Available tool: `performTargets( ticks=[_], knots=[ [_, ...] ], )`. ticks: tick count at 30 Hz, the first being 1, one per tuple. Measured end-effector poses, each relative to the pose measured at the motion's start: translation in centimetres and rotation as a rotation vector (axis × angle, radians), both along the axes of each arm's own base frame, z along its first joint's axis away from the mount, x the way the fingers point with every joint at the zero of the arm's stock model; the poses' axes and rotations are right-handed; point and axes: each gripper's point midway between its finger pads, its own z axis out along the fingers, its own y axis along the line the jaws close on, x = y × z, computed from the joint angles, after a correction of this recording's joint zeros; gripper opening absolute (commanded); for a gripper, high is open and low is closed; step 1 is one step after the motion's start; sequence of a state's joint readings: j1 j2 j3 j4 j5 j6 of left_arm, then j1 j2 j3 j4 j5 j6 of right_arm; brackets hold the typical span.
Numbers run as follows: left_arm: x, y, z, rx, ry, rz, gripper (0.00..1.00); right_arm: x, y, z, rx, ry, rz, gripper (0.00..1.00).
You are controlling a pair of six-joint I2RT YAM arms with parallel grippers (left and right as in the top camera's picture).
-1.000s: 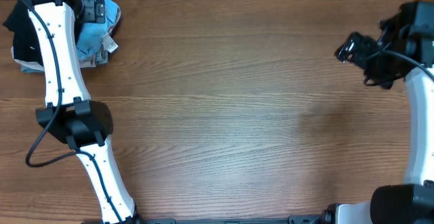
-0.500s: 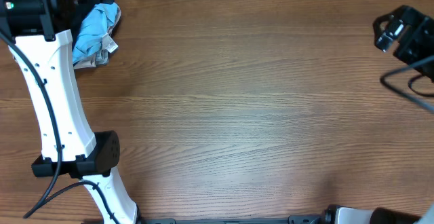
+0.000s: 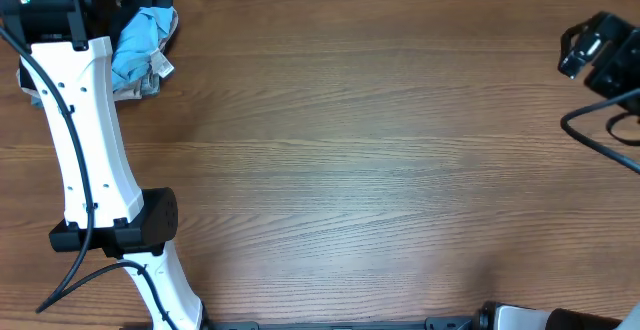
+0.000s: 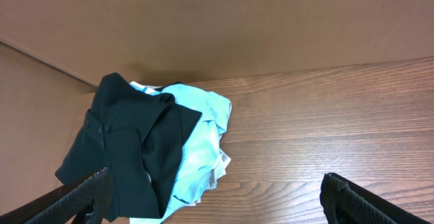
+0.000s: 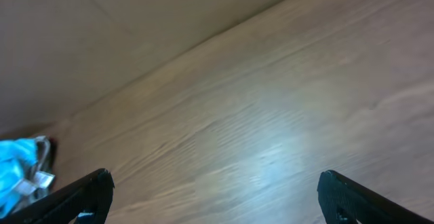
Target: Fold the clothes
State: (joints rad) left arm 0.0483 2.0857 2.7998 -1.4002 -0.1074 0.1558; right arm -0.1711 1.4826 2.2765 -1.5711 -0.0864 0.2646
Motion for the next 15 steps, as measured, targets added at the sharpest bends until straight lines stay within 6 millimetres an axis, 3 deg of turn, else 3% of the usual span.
performTargets(
  ticks=[5,8,11,15],
  knots=[
    [0.0,0.0,0.0,0.0,0.0,0.0,1.0,2.4,2.3,-0.1,-0.068,-0.102,0.061,1.0],
    [0.0,0.0,0.0,0.0,0.0,0.0,1.0,2.9,3.5,-0.8,-0.086,-0.199,0.085,1.0],
    [0.0,0.0,0.0,0.0,0.0,0.0,1.0,2.2,3.6,-2.1,-0.095,-0.296,0.078,1.0],
    [0.0,0.0,0.0,0.0,0.001,0.0,1.0,0.5,3.5,-5.4,-0.101,-0.457,0.069,1.0]
  ],
)
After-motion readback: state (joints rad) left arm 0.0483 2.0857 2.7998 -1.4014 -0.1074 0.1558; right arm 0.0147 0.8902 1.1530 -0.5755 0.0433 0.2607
